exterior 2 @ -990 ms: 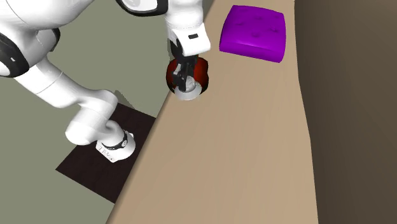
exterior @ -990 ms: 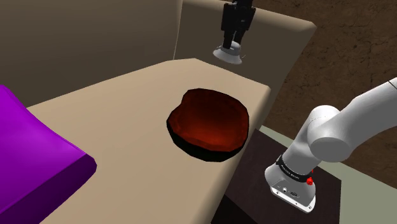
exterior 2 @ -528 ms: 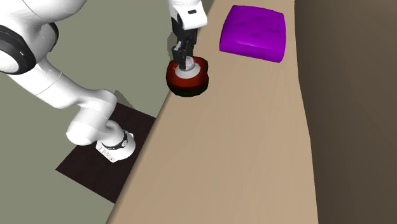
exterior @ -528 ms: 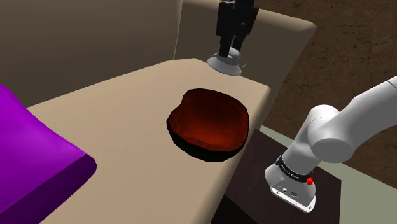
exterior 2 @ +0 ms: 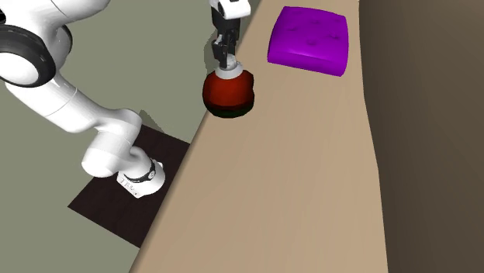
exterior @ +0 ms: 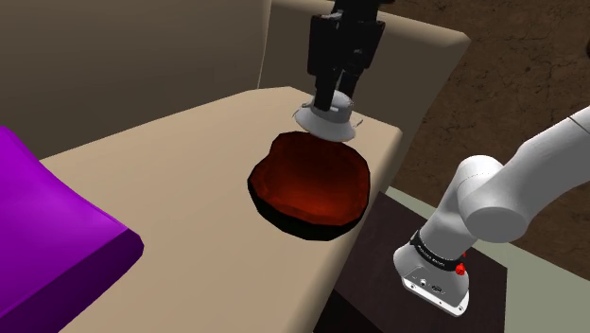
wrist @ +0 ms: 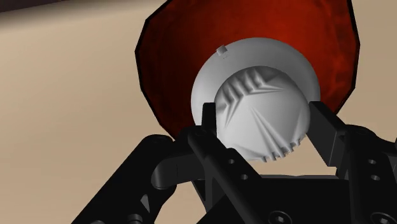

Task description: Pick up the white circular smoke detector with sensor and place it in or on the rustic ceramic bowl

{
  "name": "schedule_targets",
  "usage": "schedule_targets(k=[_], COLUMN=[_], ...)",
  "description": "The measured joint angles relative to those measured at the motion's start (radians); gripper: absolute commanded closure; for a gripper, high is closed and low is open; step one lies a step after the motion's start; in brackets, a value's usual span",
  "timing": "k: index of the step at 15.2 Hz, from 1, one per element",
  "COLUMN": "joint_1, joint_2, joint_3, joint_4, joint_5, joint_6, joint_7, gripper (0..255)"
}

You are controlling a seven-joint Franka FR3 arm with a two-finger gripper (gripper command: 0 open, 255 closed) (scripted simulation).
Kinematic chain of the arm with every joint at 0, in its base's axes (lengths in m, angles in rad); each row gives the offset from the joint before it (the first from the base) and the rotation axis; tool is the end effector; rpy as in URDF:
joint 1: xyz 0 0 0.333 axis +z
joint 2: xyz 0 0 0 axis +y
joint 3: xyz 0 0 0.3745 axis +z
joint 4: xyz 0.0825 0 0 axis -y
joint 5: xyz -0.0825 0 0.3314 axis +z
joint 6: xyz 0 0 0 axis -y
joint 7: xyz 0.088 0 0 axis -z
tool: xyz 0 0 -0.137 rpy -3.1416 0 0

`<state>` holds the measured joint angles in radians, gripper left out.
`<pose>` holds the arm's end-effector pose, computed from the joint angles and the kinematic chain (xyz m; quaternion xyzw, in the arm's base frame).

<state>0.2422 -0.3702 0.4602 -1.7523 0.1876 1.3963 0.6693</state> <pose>0.2216 0.2904 0.7003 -0.9997 -0.0173 0.0166 0.0019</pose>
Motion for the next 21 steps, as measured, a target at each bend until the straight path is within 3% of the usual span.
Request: schedule_targets(k=[13, 20, 21], joint_1=[0.014, 0.015, 0.015], joint_2=[-0.06, -0.064, -0.064], joint_3=[0.008, 0.008, 0.008], joint_4=[-0.227, -0.239, -0.239], joint_5=[0.026, 0.027, 0.027], joint_6=[0.17, 0.179, 0.179], joint_7=[-0.02, -0.021, -0.021], gripper=[255, 255, 0])
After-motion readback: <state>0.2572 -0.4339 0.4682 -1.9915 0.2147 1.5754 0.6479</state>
